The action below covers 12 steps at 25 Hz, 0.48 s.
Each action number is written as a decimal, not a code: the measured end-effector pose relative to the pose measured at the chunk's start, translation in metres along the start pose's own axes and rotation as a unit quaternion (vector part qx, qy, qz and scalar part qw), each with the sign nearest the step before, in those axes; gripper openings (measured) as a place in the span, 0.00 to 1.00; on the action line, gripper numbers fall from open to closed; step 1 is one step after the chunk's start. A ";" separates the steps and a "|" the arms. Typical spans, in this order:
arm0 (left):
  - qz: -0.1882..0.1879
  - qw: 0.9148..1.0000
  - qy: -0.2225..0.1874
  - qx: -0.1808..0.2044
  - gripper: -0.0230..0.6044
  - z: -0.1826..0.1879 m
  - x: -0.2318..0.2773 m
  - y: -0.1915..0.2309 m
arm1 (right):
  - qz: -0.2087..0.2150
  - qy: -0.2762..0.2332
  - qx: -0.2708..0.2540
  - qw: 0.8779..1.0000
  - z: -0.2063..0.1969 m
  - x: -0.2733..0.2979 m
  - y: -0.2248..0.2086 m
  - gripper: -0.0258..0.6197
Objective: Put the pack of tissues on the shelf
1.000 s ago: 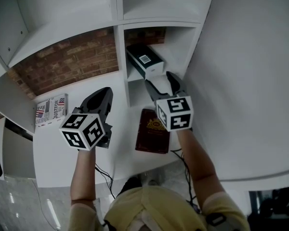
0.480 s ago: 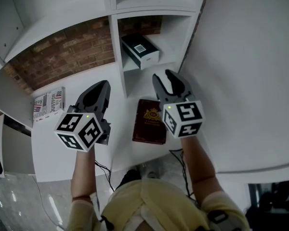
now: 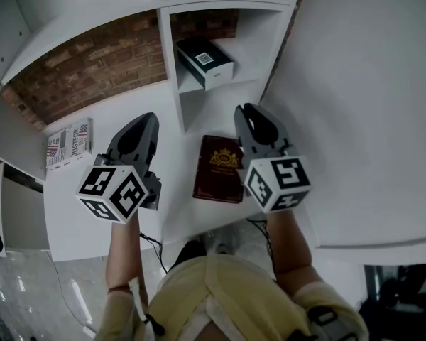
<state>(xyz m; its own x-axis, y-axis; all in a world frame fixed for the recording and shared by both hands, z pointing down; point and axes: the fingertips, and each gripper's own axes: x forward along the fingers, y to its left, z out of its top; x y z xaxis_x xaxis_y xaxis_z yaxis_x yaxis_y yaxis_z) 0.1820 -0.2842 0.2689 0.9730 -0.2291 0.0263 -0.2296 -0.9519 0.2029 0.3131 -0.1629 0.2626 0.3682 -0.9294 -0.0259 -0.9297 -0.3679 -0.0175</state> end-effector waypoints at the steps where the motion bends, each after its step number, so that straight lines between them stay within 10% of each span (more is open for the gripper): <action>1: 0.001 1.000 -0.001 -0.002 0.04 -0.001 -0.001 0.000 | -0.004 -0.002 0.003 1.000 0.000 -0.003 -0.001 0.11; 12: 0.017 1.000 0.006 -0.005 0.04 -0.016 -0.009 0.000 | -0.016 -0.008 0.013 1.000 -0.008 -0.022 -0.009 0.04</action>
<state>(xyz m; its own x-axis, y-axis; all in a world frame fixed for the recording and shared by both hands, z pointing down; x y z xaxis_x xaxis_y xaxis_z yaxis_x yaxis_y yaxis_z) 0.1737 -0.2788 0.2843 0.9649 -0.2586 0.0448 -0.2621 -0.9414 0.2123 0.3130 -0.1396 0.2711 0.3977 -0.9166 -0.0407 -0.9172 -0.3960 -0.0440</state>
